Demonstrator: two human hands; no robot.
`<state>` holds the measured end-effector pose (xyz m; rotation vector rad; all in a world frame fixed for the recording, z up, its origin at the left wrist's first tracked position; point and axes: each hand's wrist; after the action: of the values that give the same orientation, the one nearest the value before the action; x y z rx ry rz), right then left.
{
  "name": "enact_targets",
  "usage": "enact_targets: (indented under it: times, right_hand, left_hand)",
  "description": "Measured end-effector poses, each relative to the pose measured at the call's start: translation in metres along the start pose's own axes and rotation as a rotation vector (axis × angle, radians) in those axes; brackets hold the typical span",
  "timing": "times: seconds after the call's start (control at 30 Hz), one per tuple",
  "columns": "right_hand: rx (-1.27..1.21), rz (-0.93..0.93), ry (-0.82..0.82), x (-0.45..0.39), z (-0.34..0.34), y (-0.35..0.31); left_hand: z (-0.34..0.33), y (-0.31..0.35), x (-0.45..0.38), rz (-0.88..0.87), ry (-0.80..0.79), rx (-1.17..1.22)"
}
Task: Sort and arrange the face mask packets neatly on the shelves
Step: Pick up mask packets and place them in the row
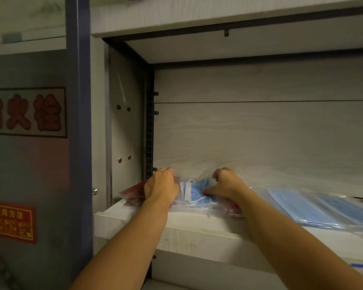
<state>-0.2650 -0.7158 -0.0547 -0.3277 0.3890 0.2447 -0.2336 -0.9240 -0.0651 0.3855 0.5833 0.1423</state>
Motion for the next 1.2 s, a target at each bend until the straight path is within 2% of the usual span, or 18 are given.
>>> enact_targets:
  times: [0.1, 0.23, 0.43, 0.67, 0.8, 1.07, 1.2]
  right_hand:
    - [0.005, -0.072, -0.018, 0.000, -0.002, -0.001]
    - [-0.015, -0.080, 0.011, 0.003, -0.003, -0.003]
    - [0.188, 0.013, -0.088, 0.006, -0.006, -0.006]
    - [0.059, 0.144, 0.061, 0.013, 0.009, -0.006]
    - [0.147, 0.232, 0.022, 0.025, 0.033, -0.013]
    - [0.288, 0.130, -0.038, 0.088, 0.078, -0.012]
    - [0.308, 0.095, -0.026, 0.128, 0.099, -0.020]
  left_hand:
    - [-0.002, -0.001, -0.002, -0.011, 0.010, -0.013]
    - [-0.001, -0.001, -0.002, -0.022, 0.017, -0.037]
    - [0.000, 0.003, 0.003, -0.051, -0.012, -0.108]
    - [0.012, 0.008, 0.006, -0.064, 0.043, -0.210]
    - [0.029, 0.017, 0.012, -0.138, 0.119, -0.294]
    - [0.067, 0.039, 0.049, -0.248, -0.034, -0.381]
    - [0.082, 0.045, 0.078, -0.319, -0.040, -0.362]
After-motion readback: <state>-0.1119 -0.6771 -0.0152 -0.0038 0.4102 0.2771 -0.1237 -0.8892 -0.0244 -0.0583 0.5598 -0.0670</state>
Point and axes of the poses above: each hand's wrist, its own x-axis away from the middle knuckle, its own z-axis out of the back of the hand, y = z × x, and after that the axes turned 7 degrees about z, right-handed
